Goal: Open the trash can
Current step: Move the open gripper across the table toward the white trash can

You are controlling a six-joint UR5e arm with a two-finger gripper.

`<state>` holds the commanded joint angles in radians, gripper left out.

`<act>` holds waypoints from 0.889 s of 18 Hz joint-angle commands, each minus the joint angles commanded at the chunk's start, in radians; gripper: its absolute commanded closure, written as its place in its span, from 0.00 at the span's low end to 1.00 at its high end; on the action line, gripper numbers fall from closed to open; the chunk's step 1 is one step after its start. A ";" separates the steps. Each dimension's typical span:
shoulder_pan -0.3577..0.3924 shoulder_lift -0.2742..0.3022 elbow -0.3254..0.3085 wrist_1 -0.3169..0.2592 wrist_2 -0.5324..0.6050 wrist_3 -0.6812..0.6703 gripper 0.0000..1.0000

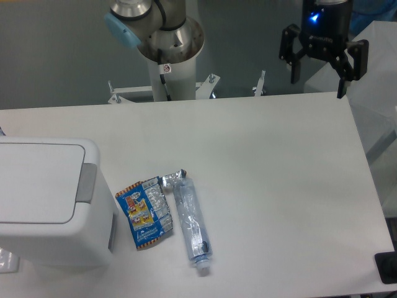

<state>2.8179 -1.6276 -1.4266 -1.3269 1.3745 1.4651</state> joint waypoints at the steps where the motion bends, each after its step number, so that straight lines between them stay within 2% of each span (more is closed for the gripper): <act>1: 0.000 0.003 -0.002 0.000 0.000 -0.003 0.00; 5: -0.003 0.011 -0.005 -0.002 0.006 -0.032 0.00; 7: -0.009 0.012 -0.006 0.000 -0.003 -0.148 0.00; 9: -0.061 0.008 0.000 0.012 -0.003 -0.311 0.00; 12: -0.138 -0.003 -0.005 0.099 -0.011 -0.526 0.00; 16: -0.205 -0.005 -0.011 0.118 -0.011 -0.698 0.00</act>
<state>2.6126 -1.6322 -1.4373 -1.2088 1.3637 0.7674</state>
